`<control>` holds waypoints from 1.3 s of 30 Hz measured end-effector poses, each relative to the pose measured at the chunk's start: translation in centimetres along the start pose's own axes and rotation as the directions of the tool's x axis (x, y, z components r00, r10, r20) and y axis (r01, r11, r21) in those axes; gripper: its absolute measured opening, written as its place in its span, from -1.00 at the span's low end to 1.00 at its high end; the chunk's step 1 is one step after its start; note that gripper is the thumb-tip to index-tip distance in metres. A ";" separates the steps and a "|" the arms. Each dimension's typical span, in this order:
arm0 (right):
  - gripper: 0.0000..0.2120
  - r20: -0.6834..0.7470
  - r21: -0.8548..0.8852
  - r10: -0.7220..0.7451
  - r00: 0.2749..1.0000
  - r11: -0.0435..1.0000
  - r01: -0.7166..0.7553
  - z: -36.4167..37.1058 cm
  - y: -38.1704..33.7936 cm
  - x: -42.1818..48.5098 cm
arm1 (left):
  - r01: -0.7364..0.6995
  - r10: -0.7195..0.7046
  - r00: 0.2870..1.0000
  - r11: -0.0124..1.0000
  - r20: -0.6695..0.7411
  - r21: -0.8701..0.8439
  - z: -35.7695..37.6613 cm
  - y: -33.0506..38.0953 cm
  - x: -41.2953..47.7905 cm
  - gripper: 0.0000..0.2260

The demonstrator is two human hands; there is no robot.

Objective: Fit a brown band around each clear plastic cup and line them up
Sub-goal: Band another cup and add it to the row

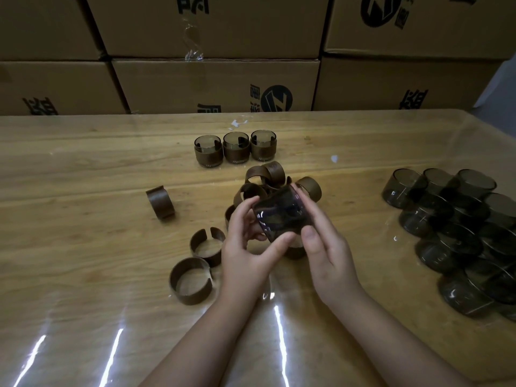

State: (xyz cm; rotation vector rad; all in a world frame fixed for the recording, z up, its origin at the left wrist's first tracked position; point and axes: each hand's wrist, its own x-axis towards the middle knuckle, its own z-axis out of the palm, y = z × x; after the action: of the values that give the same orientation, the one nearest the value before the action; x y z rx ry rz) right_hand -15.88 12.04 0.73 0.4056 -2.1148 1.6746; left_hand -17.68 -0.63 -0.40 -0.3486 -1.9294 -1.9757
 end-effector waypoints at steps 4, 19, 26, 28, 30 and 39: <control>-0.54 0.040 -0.029 -0.008 0.999 1.000 0.009 0.3 0.0 -0.2 | -0.001 -0.007 0.994 0.997 -0.109 -0.077 -0.2 -0.2 0.3 -0.45; -0.58 -0.053 -0.081 -0.189 0.981 0.980 0.184 0.3 -0.5 -0.4 | -0.067 0.068 0.998 0.988 -0.004 0.138 0.0 0.0 -0.1 -0.41; -0.53 0.004 0.164 0.116 0.993 0.980 -0.115 -0.3 -0.8 0.2 | -0.163 0.152 0.986 0.973 0.072 0.164 0.0 0.3 -0.5 -0.40; -0.53 0.029 0.129 0.131 0.991 0.983 -0.133 -0.4 -0.8 0.3 | -0.132 0.123 0.990 0.981 0.068 0.144 -0.1 0.3 -0.6 -0.39; -0.56 0.049 0.089 0.163 0.985 0.982 -0.167 -0.4 -0.7 0.3 | -0.102 0.092 0.992 0.988 0.092 0.116 -0.2 0.2 -0.5 -0.40; -0.47 -0.019 0.060 0.151 0.988 0.987 -0.150 0.1 0.0 0.3 | -0.199 0.172 0.970 0.968 0.171 0.153 -0.1 0.2 -0.6 -0.40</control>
State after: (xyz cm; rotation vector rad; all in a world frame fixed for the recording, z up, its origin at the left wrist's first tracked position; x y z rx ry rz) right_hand -16.16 11.96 0.88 0.2472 -2.1305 1.8188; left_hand -17.09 -0.70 -0.46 -0.6304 -2.0591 -1.6964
